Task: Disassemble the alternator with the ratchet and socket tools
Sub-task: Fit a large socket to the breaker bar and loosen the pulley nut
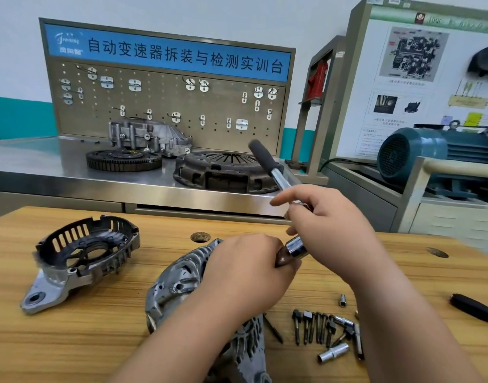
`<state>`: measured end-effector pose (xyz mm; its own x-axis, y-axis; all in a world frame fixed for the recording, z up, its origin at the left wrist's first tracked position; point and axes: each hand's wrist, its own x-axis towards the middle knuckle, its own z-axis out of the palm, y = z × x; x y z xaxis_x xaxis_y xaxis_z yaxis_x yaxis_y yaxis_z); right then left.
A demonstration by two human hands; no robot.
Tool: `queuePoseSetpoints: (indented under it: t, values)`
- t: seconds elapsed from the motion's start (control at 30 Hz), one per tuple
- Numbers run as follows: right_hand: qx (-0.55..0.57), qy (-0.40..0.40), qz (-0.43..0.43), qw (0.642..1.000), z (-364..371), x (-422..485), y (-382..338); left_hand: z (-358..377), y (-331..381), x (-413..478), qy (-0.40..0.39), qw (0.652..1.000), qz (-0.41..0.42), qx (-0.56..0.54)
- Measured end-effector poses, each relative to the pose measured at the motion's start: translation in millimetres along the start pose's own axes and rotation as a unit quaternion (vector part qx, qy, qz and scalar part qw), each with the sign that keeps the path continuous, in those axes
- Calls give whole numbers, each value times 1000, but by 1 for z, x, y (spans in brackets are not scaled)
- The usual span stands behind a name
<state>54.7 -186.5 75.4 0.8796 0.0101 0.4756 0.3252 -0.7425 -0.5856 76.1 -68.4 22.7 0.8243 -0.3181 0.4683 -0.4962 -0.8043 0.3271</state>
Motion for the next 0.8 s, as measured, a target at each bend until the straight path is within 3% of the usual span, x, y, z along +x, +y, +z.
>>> queuePoseSetpoints:
  t: [0.23,0.4,0.5,0.6,0.7,0.8]
  values:
    - [231,-103,-155,955,-11,0,3,-2,-1,0,-26,1000,-14,-4]
    - [298,-151,-185,924,-17,2,9,-3,1,-2,-19,1000,2,17]
    - [291,-140,-143,936,-17,3,8,-3,2,-2,-26,1000,1,16]
    - [250,-78,-81,962,-10,1,5,-4,3,-1,-26,1000,-4,9]
    - [115,24,-22,993,2,1,1,-3,3,-1,-19,1000,-3,12]
    - [4,38,25,999,3,2,2,-1,4,-2,-17,999,17,32]
